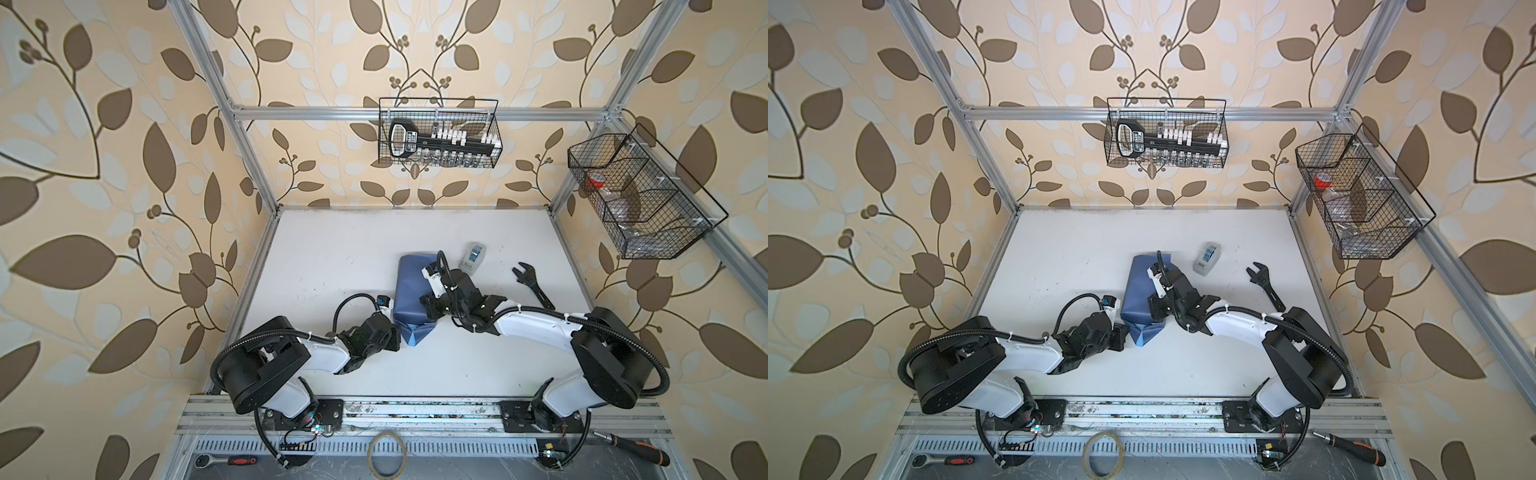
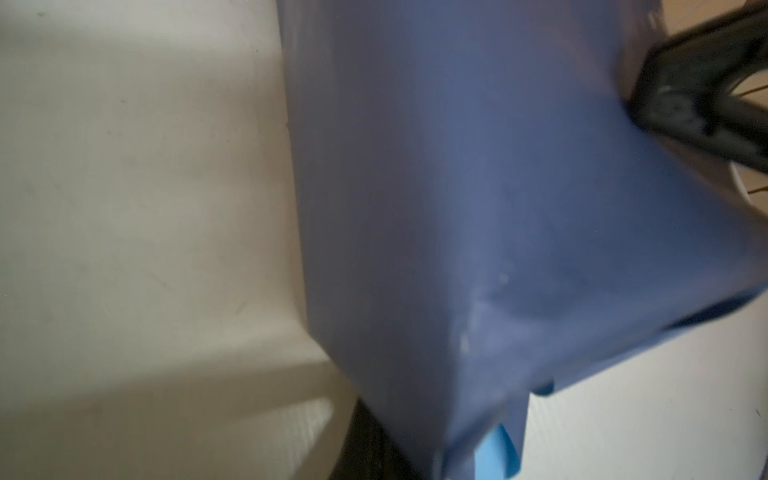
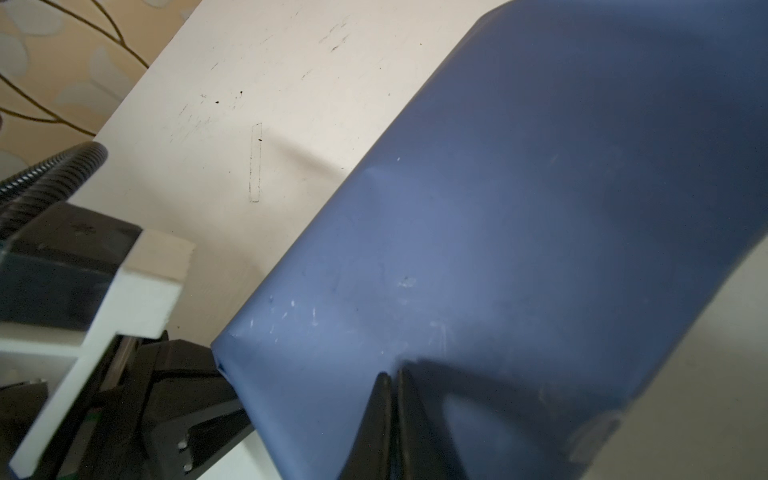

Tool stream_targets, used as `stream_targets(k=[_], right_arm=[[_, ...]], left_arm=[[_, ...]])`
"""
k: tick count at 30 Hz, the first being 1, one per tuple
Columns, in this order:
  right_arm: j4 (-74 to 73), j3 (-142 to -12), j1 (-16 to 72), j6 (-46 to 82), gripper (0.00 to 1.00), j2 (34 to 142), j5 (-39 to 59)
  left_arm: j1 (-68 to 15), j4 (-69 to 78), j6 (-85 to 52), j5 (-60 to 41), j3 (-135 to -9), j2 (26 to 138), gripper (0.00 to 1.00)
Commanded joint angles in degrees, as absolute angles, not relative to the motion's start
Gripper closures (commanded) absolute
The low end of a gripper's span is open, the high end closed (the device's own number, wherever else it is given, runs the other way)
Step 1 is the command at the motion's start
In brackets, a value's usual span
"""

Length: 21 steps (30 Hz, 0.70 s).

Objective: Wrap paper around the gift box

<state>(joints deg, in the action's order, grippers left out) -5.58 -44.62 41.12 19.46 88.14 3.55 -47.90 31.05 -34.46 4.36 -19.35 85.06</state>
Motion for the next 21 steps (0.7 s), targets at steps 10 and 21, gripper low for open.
stream_targets(k=[10, 21], right_arm=[[3.2, -41.9, 41.3, 19.1, 0.92, 89.5, 6.1], [2.8, -42.0, 41.4, 19.3, 0.93, 89.8, 6.2]], left_arm=[[-50.8, 27.3, -33.6, 3.7, -18.0, 86.4, 0.99], [-57.3, 27.3, -39.2, 6.2, -14.4, 84.7, 1.00]])
